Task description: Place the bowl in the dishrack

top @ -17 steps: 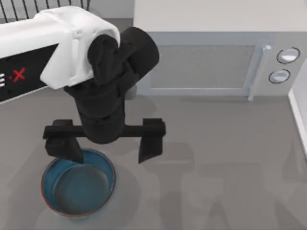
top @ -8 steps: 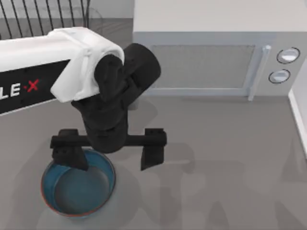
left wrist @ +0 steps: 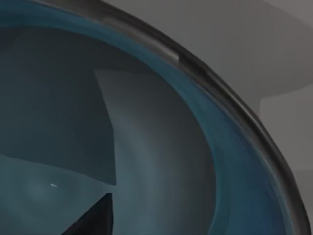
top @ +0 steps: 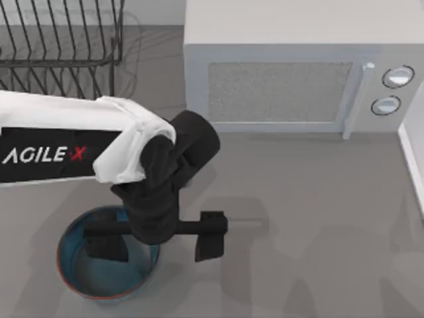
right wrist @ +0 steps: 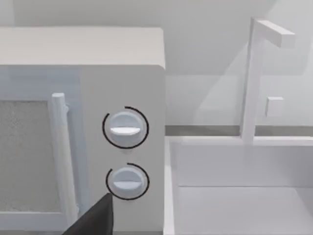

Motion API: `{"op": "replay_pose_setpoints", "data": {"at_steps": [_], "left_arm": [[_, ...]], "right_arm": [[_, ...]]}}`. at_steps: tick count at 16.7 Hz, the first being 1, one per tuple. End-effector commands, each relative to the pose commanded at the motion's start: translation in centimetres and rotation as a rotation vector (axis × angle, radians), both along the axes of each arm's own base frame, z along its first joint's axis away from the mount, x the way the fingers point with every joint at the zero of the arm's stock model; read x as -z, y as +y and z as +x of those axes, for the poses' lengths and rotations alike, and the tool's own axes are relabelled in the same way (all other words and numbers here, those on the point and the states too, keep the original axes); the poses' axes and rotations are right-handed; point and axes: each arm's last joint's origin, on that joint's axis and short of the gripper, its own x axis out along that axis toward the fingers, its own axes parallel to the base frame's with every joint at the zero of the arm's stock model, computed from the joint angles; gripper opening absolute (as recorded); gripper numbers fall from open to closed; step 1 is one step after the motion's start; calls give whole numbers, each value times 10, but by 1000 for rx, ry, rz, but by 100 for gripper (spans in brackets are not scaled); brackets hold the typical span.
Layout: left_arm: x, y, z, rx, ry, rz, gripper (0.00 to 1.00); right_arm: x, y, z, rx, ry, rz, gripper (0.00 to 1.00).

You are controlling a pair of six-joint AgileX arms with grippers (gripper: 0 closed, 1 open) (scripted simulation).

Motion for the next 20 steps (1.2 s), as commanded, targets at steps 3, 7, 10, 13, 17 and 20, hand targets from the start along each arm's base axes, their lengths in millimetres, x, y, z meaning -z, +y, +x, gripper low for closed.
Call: {"op": "replay_pose_setpoints", "data": {"at_steps": [3,7,10,13,17,20], "left_arm": [[0,0,0,0,0,0,100],[0,0,0,0,0,0,70],[0,0,0,0,0,0,47],[0,0,0,0,0,0,25],[0,0,0,0,0,0,0],[0,0,0,0,0,0,0]], "right_arm": [[0,0,0,0,0,0,100],[0,0,0,0,0,0,100],[0,0,0,0,0,0,100],[0,0,0,0,0,0,100],[0,0,0,0,0,0,100],[0,0,0,0,0,0,100]]}}
